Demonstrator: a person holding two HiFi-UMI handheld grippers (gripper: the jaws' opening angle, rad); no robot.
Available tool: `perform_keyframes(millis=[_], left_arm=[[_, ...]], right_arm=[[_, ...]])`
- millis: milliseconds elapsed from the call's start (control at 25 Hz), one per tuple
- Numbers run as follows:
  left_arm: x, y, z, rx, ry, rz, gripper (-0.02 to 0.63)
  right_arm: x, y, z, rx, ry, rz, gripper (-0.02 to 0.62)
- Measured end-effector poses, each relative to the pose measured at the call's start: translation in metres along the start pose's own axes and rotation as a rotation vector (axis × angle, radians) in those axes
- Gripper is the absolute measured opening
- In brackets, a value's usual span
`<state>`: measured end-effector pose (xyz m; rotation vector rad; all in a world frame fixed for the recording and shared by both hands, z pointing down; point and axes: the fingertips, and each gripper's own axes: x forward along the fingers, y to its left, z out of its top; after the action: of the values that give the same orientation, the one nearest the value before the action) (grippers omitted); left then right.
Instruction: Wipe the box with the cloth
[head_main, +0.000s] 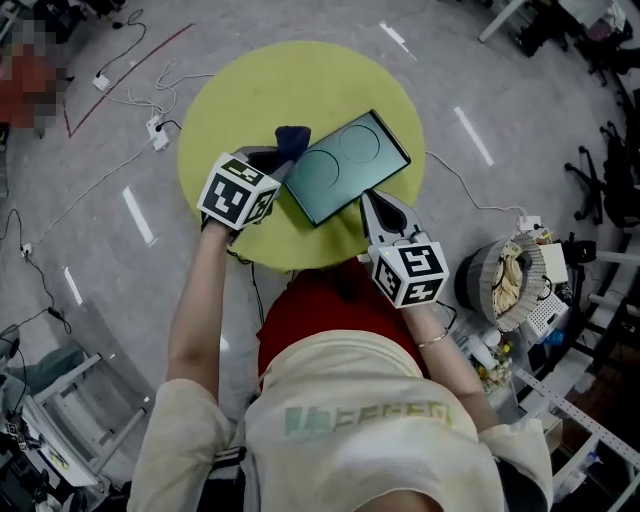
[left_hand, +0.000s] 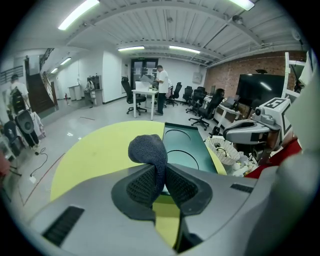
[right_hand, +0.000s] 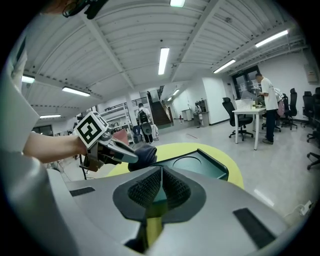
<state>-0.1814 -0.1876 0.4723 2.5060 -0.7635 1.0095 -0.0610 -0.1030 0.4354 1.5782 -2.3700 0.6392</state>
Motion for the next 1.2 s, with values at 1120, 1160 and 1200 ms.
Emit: perform_keyframes(millis=[1120,1160,1200], left_arm=[[-0.027,-0.014,-0.071,-0.502,-0.150,0.286,0.071],[-0.025,-0.019,-0.070,-0.505,-0.151,0.278,0.071],[-0.023,-0.025,-0.070,-0.507,-0.152,0.270,0.071]], right_arm=[[-0.034,-0.015,-0.021,-0.015,0.036,0.078,0.038],[-0.037,-0.016,-0.022,-0.015,0.036,0.080,0.038],[-0.040,-0.018,-0.024,-0.015,0.037,0.081,0.038]])
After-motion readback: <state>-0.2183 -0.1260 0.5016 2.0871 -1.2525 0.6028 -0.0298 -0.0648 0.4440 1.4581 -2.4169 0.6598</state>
